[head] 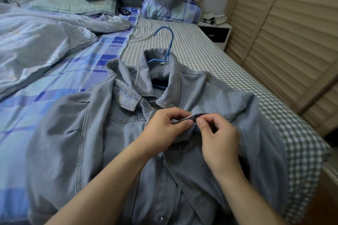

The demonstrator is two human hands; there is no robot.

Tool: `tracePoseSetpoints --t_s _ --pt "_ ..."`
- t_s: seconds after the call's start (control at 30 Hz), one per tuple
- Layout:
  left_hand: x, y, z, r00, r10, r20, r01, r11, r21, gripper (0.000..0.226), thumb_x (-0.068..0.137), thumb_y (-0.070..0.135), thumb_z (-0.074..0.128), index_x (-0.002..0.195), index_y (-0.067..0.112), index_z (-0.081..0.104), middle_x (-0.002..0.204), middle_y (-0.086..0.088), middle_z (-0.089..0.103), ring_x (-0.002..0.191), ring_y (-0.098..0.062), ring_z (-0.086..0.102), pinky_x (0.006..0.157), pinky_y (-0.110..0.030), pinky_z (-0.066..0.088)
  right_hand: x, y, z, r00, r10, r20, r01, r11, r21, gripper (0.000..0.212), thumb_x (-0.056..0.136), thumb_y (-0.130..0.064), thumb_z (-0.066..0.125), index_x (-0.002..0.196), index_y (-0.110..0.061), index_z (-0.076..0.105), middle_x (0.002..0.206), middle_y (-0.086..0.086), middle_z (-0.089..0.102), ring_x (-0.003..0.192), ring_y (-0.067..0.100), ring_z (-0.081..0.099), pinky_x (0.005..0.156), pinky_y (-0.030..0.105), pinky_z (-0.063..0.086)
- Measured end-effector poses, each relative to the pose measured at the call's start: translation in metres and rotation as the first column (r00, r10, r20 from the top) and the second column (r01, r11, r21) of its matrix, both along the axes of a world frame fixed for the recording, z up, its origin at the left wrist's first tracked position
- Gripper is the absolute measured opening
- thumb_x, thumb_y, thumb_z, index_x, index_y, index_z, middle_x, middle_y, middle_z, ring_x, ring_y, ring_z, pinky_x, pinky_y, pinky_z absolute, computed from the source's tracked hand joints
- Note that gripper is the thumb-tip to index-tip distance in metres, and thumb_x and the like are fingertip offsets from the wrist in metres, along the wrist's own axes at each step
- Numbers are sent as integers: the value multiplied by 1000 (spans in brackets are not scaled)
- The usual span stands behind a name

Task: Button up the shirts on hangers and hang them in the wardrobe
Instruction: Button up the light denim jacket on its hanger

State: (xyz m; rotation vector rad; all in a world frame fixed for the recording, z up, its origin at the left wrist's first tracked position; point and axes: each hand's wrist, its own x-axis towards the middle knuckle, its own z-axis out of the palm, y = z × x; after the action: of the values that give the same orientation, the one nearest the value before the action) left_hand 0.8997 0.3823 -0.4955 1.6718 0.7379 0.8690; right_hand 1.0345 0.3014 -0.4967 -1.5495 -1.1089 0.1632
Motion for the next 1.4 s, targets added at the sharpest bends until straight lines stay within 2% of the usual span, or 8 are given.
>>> tracePoseSetpoints --t_s 0.27,0.5,0.73,0.83,1.07,1.17,1.27,1.4 --pt "-5 1 7 998 -38 -48 41 997 62 19 100 22 63 103 17 81 95 2 79 95 -12 72 89 -33 55 5 1 -1 998 -63 -31 60 995 -79 12 91 -14 73 82 -23 72 75 -12 71 77 1 66 69 14 49" --pt "3 13 7 996 -54 -70 52 998 -22 17 87 5 78 83 21 78 68 -14 65 65 -18 54 64 -33 43 7 0 5 999 -5 -49 -2 989 -146 18 89 -14 75 89 -26 62 75 -11 71 76 1 68 68 20 53" --pt "4 7 4 980 26 -199 39 947 318 13 83 9 81 86 22 79 80 12 73 75 -5 68 73 -19 51 15 -10 12 884 227 409 -157 968 -197 43 94 -15 56 134 -27 46 58 -11 54 59 9 54 59 37 45" --pt "4 7 5 978 50 -202 40 907 418 15 86 5 75 90 19 80 83 10 74 82 -2 68 75 -15 49 12 -11 11 949 185 253 -138 971 -195 52 94 -39 65 141 -33 44 62 -10 60 63 7 60 61 24 46" --pt "15 -6 -12 972 192 -138 -67 785 616 8 93 10 65 94 13 72 89 4 65 84 -10 63 78 -26 51 11 -6 -1 961 99 -257 -152 969 -193 54 93 -22 72 140 -33 49 74 10 66 67 9 62 68 25 51" --pt "14 -9 -14 964 233 -132 -105 783 614 7 92 8 69 92 14 72 88 5 66 84 -7 62 79 -22 49 12 -6 0 947 101 -305 -170 964 -206 60 90 -10 72 140 -35 50 88 18 70 80 22 70 77 30 57" --pt "15 -11 -15 955 258 -147 -120 788 604 7 90 10 71 92 17 73 88 6 68 84 -8 63 79 -21 50 12 -1 -4 966 64 -252 -125 965 -231 61 84 -8 71 134 -39 54 61 2 57 59 15 56 65 35 51" --pt "16 -19 -15 943 294 -153 -160 808 568 4 91 16 73 92 20 73 88 9 67 84 -7 63 79 -22 49 9 2 -5 931 59 -361 -130 976 -175 64 76 -7 67 122 -50 54 79 25 64 64 28 57 69 42 56"
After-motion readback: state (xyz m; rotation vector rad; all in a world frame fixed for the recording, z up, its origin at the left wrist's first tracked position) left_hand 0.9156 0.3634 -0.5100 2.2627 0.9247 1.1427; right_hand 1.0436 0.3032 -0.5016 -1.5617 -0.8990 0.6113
